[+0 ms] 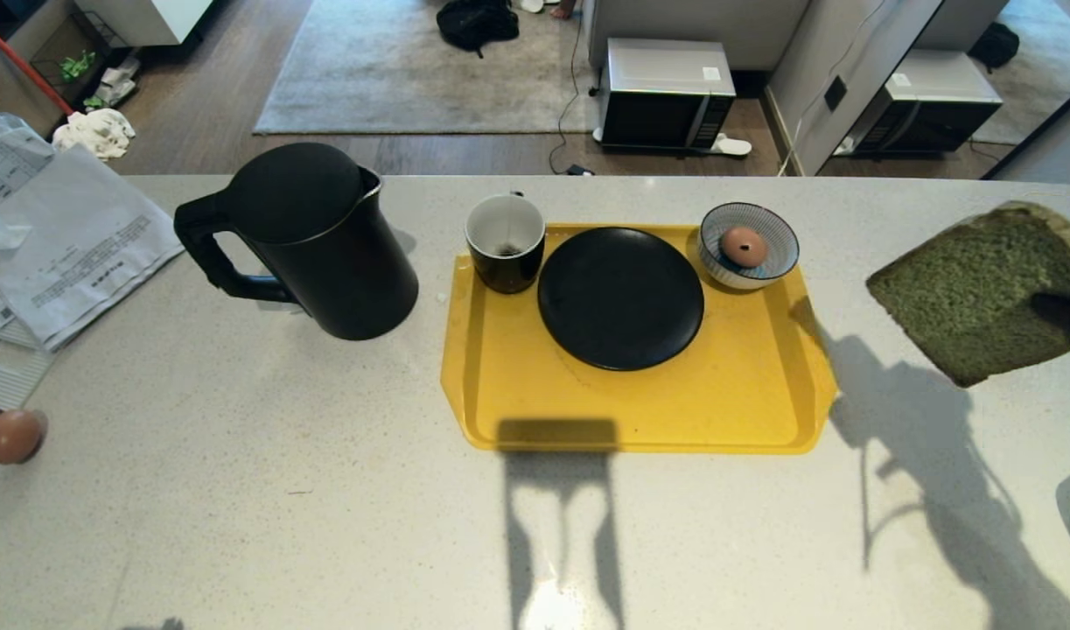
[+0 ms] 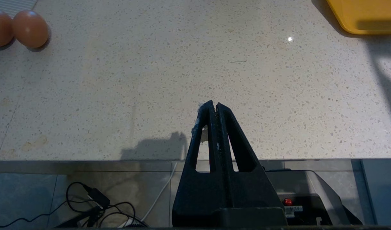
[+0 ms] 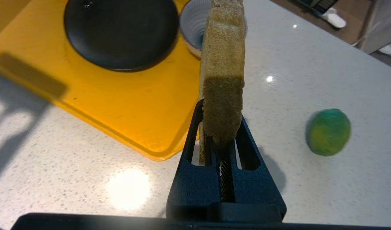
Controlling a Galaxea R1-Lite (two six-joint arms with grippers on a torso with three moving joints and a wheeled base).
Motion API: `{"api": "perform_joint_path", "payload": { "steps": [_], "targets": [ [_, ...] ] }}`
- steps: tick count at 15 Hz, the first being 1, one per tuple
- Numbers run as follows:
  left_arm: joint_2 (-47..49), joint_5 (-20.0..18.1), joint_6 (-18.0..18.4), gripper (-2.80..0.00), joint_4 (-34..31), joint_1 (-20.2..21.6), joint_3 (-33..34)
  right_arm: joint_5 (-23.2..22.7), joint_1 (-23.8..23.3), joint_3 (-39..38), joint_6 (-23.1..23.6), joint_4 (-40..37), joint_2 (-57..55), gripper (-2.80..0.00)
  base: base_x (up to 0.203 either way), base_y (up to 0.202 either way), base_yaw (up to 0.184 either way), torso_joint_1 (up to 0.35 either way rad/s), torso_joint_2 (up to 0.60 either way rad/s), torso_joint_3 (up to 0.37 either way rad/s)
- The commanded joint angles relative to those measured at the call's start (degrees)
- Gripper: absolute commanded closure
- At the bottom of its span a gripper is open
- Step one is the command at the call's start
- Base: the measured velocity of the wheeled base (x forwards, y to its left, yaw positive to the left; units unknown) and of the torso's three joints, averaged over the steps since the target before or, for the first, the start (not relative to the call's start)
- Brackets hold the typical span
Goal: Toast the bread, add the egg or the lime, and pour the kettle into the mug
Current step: Put the baked bread on a plate
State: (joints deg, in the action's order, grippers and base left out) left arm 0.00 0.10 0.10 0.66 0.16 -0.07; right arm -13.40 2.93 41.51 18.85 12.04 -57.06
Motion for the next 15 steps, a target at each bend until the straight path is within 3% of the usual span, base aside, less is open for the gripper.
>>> {"api": "perform_joint_path", "payload": {
  "steps": [1, 5, 7, 10, 13, 15],
  "targets": [
    [0.0, -0.01, -0.01, 0.0, 0.04, 0.02, -0.01, 2.53, 5.99, -0.41, 0.35, 0.21, -2.71, 0.0, 0.0, 0.0, 0.0, 0.0, 0.0, 0.0],
    [0.0, -0.01, -0.01, 0.0, 0.04, 0.02, -0.01, 9.87, 18.14, 1.16, 0.45, 0.5, -10.39, 0.0, 0.0, 0.0, 0.0, 0.0, 0.0, 0.0],
    [0.0, -0.01, -0.01, 0.0, 0.04, 0.02, -0.01, 12.05, 21.48, 2.62, 0.12, 2.35, -15.38, 0.0, 0.0, 0.0, 0.0, 0.0, 0.0, 0.0],
    [0.0, 0.08, -0.01, 0.0, 0.04, 0.02, -0.01, 15.0, 26.06, 4.75, -0.26, 12.92, -23.97, 0.0, 0.0, 0.0, 0.0, 0.0, 0.0, 0.0],
    [0.0, 0.08, -0.01, 0.0, 0.04, 0.02, -0.01, 17.56, 32.77, 7.61, -0.53, 14.95, -26.34, 0.0, 0.0, 0.0, 0.0, 0.0, 0.0, 0.0],
    [0.0, -0.01, -0.01, 0.0, 0.12, 0.02, -0.01, 19.19, 34.65, 9.06, -2.11, 15.33, -28.81, 0.0, 0.0, 0.0, 0.0, 0.0, 0.0, 0.0]
  ]
}}
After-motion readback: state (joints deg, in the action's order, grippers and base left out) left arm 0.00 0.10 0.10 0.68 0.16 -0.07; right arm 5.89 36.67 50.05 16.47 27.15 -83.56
